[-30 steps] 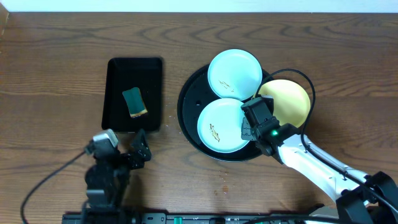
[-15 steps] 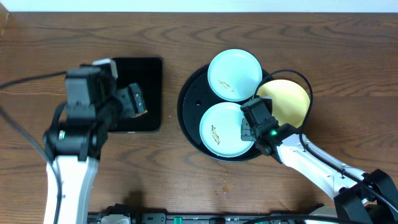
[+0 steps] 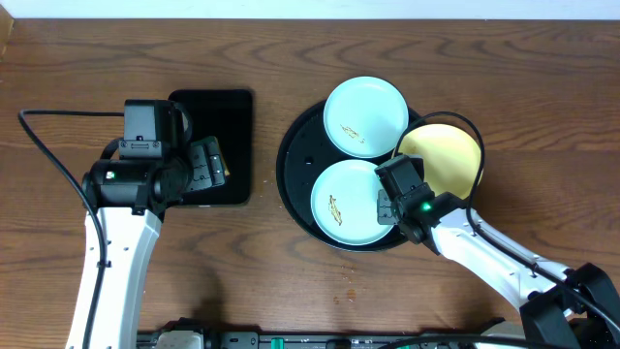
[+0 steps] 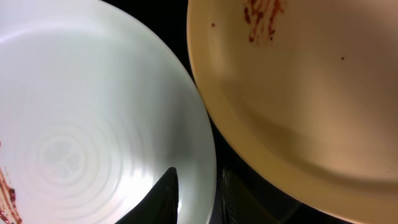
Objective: Clean dirty plates on tray and stack at the side
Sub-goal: 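Reach the left gripper down to the green sponge in the black tray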
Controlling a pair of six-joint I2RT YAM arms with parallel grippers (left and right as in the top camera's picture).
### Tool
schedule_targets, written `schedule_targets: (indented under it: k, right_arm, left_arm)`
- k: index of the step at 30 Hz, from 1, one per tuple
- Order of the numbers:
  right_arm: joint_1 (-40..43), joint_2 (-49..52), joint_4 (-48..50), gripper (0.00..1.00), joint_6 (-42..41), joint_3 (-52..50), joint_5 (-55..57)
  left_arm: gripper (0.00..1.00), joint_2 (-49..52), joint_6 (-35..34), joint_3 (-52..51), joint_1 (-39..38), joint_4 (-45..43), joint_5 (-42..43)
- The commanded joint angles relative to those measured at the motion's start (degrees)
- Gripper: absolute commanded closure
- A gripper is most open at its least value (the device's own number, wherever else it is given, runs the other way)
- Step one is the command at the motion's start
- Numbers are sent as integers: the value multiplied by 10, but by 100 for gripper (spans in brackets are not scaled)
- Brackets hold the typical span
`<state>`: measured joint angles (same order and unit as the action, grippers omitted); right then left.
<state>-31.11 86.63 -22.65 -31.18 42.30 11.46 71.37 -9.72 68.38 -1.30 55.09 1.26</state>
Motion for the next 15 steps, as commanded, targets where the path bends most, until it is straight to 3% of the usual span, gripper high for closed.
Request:
schedule_targets:
  k: [1, 11, 15]
  right_arm:
    - [6, 6, -1, 77, 0, -1, 8]
    - [9, 35, 6, 78, 0, -1, -16]
    - [9, 37, -1, 89, 0, -1, -21]
  left_arm:
    - [11, 4, -38, -12, 0, 1, -17]
    - [11, 82, -63, -57, 0, -100, -17]
    - [12, 131, -63, -57, 0, -150, -18]
